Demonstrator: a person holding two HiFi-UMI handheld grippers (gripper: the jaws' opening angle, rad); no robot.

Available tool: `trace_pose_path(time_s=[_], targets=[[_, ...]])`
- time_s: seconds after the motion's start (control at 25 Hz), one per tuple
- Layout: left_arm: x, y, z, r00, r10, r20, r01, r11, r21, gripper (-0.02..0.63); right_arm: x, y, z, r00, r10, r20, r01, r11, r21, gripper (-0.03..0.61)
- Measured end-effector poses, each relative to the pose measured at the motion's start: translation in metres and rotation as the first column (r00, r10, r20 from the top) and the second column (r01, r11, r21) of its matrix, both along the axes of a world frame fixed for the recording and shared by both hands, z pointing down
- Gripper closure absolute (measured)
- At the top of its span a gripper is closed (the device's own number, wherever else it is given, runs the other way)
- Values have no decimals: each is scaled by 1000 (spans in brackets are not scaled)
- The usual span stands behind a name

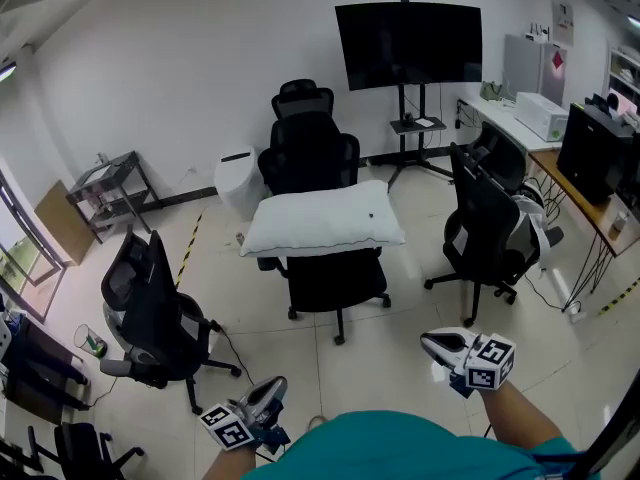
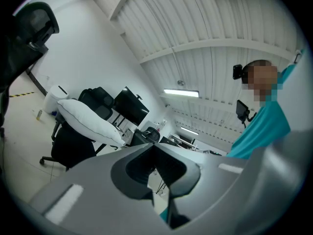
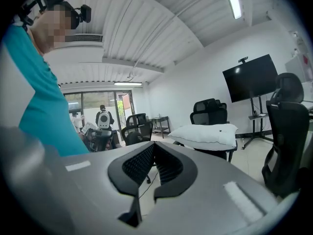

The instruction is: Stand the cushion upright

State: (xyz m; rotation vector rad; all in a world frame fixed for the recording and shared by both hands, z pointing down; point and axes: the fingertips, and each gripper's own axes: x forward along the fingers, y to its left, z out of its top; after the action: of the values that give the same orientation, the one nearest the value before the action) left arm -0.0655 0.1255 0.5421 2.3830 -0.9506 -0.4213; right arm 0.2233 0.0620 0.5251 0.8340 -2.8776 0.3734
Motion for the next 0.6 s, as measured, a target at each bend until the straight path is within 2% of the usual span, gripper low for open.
trace_pose_path(time_s=[0.16, 0.32, 0.48, 0.6], targets=[[-52, -62, 2, 998, 53, -16, -54, 998, -16, 603, -50, -52, -17, 998, 51, 27, -51, 999, -8, 577], [-87, -122, 3, 990, 142, -4, -142, 990, -15, 603, -92, -106, -29, 994, 103, 36, -102, 995, -14, 575], [-106, -181, 8, 983, 186, 4, -186, 982, -27, 603, -122, -147, -25, 993, 113, 38, -111, 993, -45, 577], [-106, -220, 12, 982, 189, -9, -189, 981, -40, 603, -124, -175, -14, 995, 102, 18, -101, 993, -68, 575]])
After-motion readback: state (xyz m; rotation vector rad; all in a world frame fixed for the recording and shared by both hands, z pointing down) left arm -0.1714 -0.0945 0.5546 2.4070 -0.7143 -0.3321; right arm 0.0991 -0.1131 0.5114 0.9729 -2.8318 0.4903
